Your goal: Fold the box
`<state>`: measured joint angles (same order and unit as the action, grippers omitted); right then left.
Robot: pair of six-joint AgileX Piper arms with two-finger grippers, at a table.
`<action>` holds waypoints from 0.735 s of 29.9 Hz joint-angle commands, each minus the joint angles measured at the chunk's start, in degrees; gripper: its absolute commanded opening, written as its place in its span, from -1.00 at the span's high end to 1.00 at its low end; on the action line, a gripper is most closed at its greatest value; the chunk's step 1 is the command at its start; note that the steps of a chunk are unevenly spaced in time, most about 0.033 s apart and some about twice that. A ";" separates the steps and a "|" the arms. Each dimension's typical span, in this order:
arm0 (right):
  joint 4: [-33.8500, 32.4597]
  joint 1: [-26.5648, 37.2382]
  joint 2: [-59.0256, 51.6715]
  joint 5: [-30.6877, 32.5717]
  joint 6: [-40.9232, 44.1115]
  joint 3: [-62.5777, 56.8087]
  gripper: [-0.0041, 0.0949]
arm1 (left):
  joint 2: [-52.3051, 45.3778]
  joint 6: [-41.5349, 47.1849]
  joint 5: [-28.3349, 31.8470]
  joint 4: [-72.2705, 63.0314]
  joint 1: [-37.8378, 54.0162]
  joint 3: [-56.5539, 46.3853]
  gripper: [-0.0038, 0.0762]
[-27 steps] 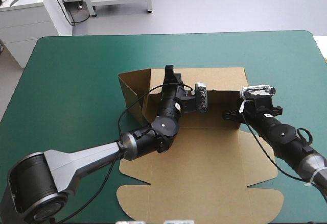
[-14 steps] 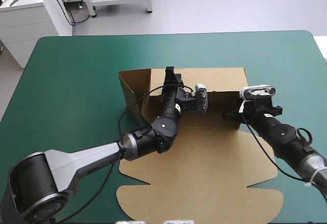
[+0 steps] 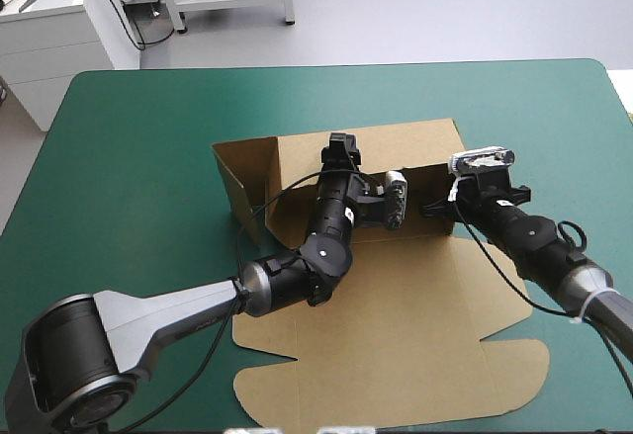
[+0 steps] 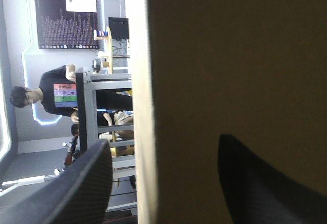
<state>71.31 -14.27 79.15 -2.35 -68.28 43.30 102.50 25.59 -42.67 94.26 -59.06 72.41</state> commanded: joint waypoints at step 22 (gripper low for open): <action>-33.71 12.23 2.19 21.91 26.64 13.93 0.91 | -21.40 10.47 -14.81 -7.04 -13.43 1.34 0.91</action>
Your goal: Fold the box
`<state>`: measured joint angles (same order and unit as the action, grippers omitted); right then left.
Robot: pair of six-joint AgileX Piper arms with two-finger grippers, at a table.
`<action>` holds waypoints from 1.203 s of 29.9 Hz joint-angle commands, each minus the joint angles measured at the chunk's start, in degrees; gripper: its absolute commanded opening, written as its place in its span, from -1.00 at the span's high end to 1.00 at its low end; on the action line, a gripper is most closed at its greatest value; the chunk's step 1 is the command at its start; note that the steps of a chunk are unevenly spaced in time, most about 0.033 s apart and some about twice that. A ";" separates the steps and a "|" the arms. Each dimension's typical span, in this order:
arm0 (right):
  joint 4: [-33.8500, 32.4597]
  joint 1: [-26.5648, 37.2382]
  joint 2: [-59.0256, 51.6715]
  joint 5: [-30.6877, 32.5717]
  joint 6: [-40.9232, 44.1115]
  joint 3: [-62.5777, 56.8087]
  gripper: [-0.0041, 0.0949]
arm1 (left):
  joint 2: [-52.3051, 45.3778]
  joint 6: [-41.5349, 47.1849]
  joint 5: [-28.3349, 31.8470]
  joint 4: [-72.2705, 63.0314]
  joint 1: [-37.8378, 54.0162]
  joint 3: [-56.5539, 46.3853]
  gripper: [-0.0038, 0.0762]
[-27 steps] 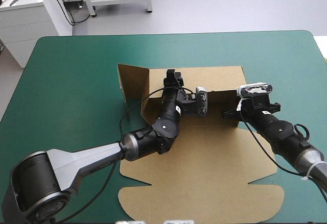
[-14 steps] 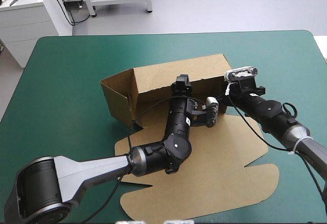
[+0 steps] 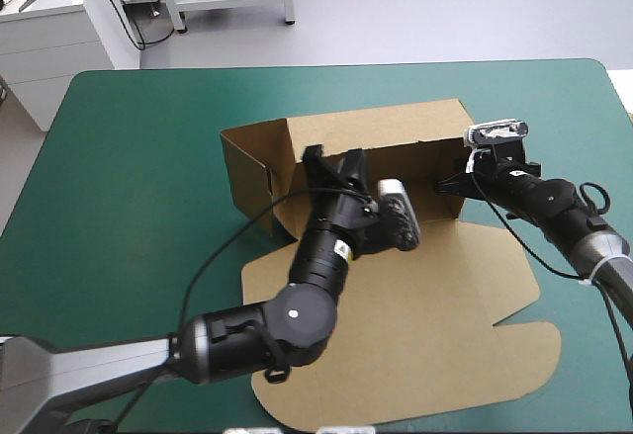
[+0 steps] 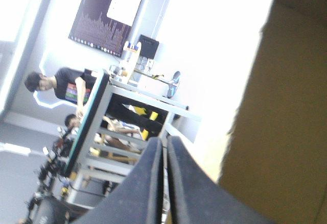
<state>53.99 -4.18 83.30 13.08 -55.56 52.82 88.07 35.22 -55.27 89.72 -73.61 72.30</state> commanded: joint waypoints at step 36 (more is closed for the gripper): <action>-43.70 -2.10 23.38 58.59 47.58 53.99 0.92 | -21.35 -49.25 4.15 -106.65 77.97 1.45 0.91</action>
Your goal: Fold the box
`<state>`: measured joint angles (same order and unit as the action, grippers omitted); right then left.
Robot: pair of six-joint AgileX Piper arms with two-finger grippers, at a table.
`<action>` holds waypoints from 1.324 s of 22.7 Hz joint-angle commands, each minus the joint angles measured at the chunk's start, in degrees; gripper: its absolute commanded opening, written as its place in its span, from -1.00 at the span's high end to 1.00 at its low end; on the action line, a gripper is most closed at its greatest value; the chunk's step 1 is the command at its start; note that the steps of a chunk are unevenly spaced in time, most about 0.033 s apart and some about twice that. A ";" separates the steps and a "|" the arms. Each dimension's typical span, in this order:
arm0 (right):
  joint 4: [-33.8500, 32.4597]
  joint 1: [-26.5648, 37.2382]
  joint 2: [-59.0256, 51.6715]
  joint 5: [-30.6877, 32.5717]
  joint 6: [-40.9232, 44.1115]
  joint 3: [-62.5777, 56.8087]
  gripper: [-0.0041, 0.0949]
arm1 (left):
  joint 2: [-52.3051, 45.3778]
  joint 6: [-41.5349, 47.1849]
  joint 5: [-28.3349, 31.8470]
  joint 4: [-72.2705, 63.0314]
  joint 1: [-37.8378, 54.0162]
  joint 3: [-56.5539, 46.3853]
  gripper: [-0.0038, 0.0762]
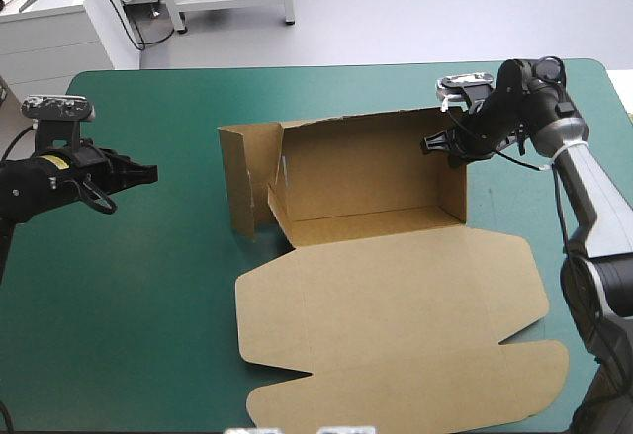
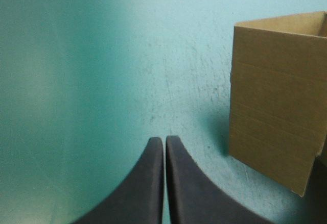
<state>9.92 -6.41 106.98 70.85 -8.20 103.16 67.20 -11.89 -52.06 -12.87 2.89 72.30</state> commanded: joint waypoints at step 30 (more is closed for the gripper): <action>2.71 3.64 -1.24 -3.22 0.14 13.39 -0.06 | 10.63 -7.30 -6.37 -18.43 13.43 1.45 0.91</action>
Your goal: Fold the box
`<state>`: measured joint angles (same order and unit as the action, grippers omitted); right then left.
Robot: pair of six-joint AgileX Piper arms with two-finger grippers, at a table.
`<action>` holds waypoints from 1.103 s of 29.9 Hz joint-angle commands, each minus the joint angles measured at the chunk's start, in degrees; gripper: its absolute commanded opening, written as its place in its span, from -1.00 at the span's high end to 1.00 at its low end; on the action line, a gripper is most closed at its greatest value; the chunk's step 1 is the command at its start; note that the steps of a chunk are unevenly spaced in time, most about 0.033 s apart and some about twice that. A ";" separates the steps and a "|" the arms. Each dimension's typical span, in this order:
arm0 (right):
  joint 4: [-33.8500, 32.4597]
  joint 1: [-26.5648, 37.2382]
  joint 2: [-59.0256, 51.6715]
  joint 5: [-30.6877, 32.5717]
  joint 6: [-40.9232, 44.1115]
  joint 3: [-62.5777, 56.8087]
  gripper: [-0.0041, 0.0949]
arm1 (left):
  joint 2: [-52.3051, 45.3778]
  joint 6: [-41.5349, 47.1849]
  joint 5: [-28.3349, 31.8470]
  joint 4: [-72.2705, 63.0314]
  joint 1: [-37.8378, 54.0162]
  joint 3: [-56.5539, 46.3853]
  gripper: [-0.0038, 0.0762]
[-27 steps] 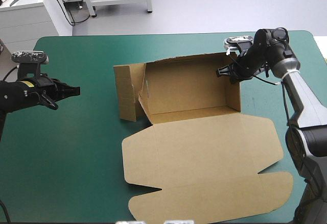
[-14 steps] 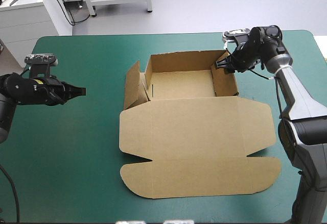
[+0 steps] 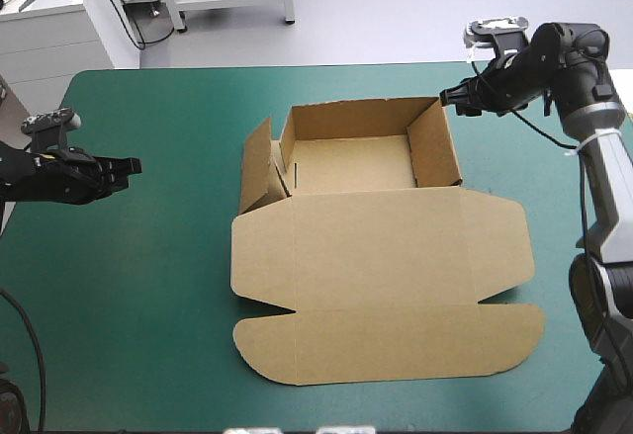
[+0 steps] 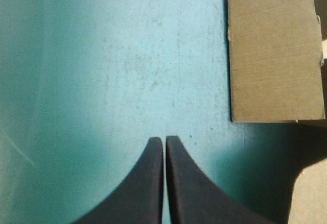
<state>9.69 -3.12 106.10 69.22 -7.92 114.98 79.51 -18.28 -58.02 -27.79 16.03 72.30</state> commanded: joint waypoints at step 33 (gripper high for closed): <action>4.16 0.00 8.26 2.47 -1.14 1.97 0.96 | -1.59 -3.49 -2.87 -4.13 0.29 1.45 0.77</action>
<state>12.57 -3.89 120.97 70.27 -8.53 115.09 79.57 -20.13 -61.03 -29.45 16.24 72.30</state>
